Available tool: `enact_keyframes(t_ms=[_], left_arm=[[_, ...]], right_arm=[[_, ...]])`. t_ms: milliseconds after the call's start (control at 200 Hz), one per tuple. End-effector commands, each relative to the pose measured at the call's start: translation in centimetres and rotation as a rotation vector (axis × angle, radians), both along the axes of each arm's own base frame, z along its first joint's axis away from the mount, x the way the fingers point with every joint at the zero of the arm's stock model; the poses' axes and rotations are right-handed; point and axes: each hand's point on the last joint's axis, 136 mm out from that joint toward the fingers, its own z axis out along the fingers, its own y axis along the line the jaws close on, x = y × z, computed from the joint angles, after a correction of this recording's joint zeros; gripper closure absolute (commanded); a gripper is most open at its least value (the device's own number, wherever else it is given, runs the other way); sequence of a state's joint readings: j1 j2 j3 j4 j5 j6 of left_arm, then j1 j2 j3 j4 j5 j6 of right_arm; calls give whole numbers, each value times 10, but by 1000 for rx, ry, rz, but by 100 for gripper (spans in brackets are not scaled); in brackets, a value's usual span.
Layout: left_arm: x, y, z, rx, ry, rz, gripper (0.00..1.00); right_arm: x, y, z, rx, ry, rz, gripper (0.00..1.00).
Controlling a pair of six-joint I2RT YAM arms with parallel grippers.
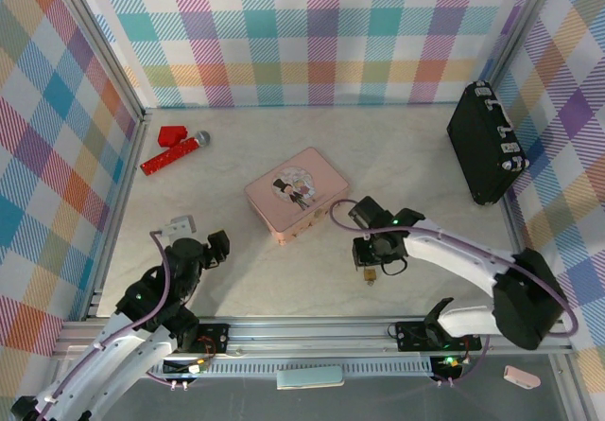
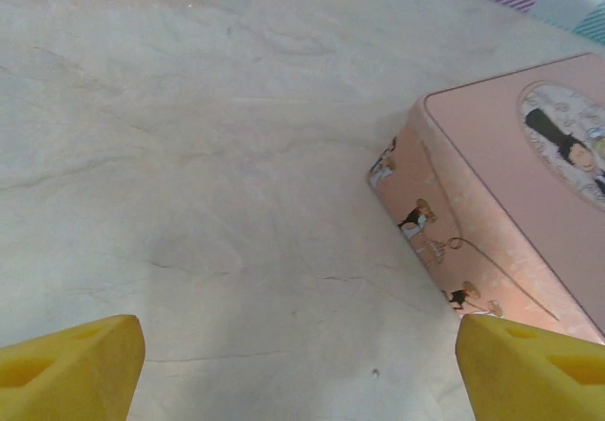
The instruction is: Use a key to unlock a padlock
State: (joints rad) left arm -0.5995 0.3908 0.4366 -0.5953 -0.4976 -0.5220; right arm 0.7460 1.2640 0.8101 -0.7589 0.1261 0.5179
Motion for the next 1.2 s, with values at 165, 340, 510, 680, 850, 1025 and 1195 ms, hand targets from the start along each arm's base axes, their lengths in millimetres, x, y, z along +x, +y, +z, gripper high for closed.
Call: enact_keyframes(t_ms=[165,340,510,680,850,1025,1195], left_arm=[[20,8,50,131,-3,63,0],[32,24,88,185,-136,171,0],[38,37,117,248,-237,248,0],[34,67,118,362,-282,464,0],[56,61,95,521,-281,489,0],[79,62,51,532,-181,437,0],[97,62,11,395,-189,307,0]], right_arm=[[35,-32,108,3,-453,0,46],[60,-53,163,27,-809,-102,24],[61,-55,198,146,-1018,-122,6],[62,-65,195,105,-1086,-122,1],[69,-75,173,-21,-1084,-103,1],[81,-88,144,-121,-1030,-110,1],[95,-104,119,-116,-1010,-176,1]])
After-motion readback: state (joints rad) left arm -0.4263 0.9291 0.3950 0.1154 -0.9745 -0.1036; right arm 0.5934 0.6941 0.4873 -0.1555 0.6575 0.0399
